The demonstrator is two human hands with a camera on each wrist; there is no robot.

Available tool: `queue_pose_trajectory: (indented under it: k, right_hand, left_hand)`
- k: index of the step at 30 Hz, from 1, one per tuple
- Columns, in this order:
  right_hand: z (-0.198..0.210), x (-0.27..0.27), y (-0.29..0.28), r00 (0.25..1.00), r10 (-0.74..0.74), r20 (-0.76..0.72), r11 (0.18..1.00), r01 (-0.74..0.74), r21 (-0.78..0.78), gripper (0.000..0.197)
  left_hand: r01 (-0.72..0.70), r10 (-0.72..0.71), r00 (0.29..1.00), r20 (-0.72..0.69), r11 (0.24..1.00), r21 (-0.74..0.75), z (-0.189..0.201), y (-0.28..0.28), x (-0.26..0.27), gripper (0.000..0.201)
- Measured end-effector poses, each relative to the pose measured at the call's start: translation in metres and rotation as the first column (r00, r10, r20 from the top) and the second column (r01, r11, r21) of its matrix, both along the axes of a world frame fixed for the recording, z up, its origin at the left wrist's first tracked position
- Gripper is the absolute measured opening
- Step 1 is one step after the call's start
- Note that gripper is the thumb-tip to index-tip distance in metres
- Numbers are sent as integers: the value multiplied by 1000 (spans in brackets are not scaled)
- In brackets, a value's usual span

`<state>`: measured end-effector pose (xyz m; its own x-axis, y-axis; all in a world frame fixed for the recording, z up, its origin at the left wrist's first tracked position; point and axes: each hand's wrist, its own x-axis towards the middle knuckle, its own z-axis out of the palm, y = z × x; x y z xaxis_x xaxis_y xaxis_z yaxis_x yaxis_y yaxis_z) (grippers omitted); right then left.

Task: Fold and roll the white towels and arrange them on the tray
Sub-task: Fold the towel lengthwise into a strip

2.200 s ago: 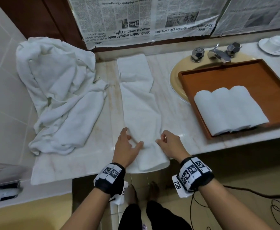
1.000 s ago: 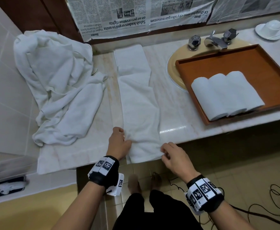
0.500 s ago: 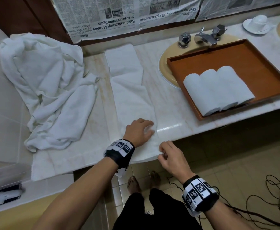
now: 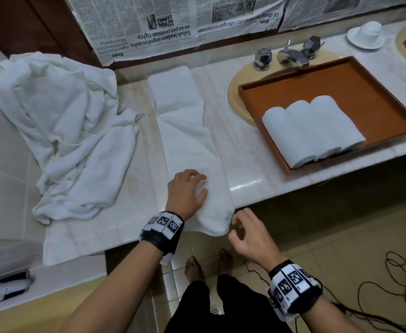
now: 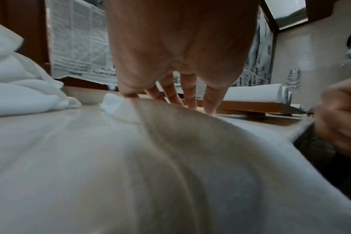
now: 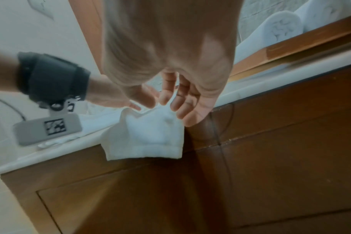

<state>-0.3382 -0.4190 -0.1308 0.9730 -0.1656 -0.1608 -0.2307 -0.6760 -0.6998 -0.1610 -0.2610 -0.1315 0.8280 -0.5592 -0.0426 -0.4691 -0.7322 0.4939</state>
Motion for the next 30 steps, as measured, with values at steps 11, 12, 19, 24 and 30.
queue_pose_trajectory:
  k: [11,12,19,24,30]
  right_hand:
    - [0,82,-6,996,-76,-49,995,73,-60,42]
    - [-1,85,-8,995,-91,-45,996,90,-22,38]
    - [-4,91,-10,992,-120,-31,993,120,-6,24]
    - [-4,90,-9,992,-122,-31,992,122,-20,20]
    - [-1,88,-9,997,-73,-26,988,69,-140,29]
  left_hand:
    - [-291,275,952,-132,950,-117,-8,54,-23,60]
    - [-333,302,937,-175,923,-193,-8,56,-27,61]
    - [-485,331,823,-462,832,-269,6,63,-38,51]
    - [-352,269,858,-438,928,-118,6,66,-38,54]
    - [-313,306,910,-280,950,20,3,65,-40,65]
